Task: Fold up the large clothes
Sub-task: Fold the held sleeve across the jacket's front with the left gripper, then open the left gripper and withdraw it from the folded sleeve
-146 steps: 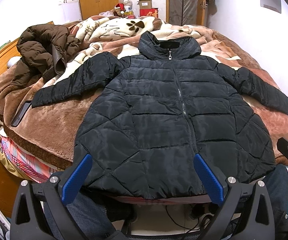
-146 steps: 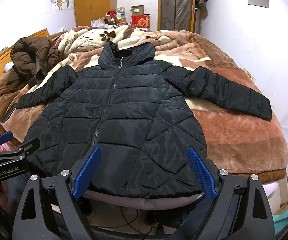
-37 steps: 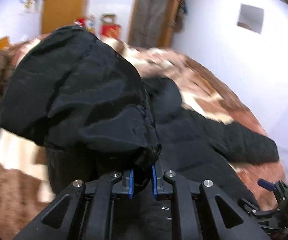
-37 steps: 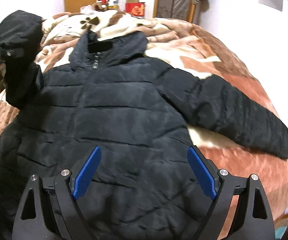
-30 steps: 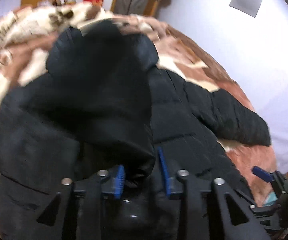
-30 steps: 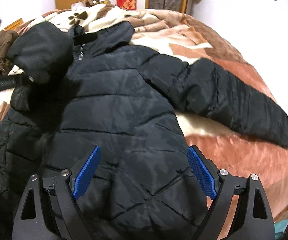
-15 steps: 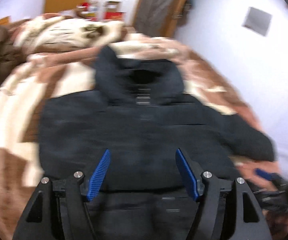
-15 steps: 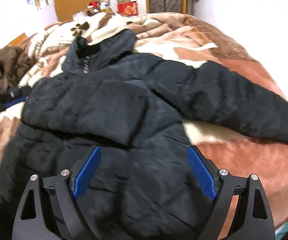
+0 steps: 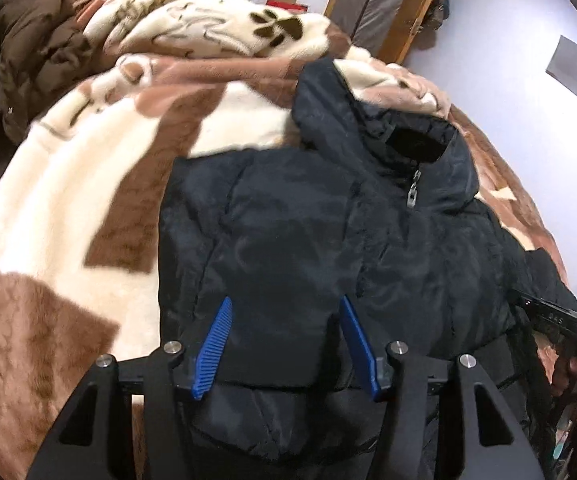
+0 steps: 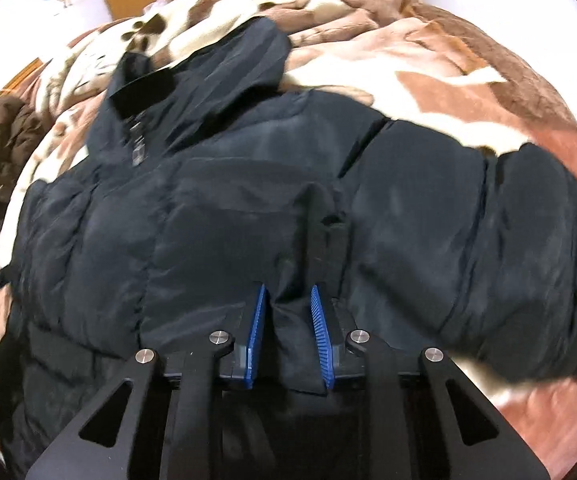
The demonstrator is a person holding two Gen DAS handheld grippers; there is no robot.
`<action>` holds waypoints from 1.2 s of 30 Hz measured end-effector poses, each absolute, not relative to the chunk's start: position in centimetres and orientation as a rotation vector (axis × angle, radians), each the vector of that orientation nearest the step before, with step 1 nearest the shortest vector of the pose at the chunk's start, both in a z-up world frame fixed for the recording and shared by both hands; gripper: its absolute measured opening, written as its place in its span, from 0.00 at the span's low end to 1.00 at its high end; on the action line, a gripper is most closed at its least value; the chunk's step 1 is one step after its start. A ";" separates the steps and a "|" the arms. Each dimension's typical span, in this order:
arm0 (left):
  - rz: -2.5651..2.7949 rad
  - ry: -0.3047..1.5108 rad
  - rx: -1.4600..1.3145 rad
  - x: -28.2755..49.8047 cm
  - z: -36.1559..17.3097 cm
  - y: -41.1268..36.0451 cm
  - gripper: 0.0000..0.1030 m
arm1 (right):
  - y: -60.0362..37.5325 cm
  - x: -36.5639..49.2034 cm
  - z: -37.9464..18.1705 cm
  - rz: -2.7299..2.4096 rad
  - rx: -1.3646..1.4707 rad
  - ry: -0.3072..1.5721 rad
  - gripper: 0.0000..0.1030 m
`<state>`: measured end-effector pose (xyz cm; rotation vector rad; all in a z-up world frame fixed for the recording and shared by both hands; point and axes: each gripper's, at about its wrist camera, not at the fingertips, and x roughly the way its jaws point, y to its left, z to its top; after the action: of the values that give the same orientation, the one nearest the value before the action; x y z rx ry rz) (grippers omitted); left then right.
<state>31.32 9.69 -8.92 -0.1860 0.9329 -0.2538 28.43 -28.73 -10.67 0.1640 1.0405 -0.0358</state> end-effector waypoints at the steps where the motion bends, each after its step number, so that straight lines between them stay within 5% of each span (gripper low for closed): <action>1: -0.257 0.919 -0.191 31.7 -8.5 9.8 0.56 | -28.9 28.4 -10.5 -0.033 0.164 1.039 0.24; 8: -0.235 0.873 -0.149 36.1 -7.2 9.3 0.56 | -28.0 26.5 -7.7 -0.022 0.162 0.925 0.24; 14: -0.161 0.971 -0.104 40.1 -11.9 8.3 0.56 | -27.7 31.1 -10.6 -0.018 0.123 0.994 0.24; 27: -0.203 0.851 -0.129 34.0 -8.5 9.2 0.56 | -28.4 27.9 -7.6 0.003 0.098 0.915 0.25; 36: -0.158 0.991 -0.112 35.1 -13.9 8.8 0.55 | -27.4 28.8 -14.0 0.014 0.074 1.033 0.25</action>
<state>35.14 8.78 -13.90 -0.1122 0.9911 -0.1582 28.81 -27.39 -13.95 0.0736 1.0333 0.0144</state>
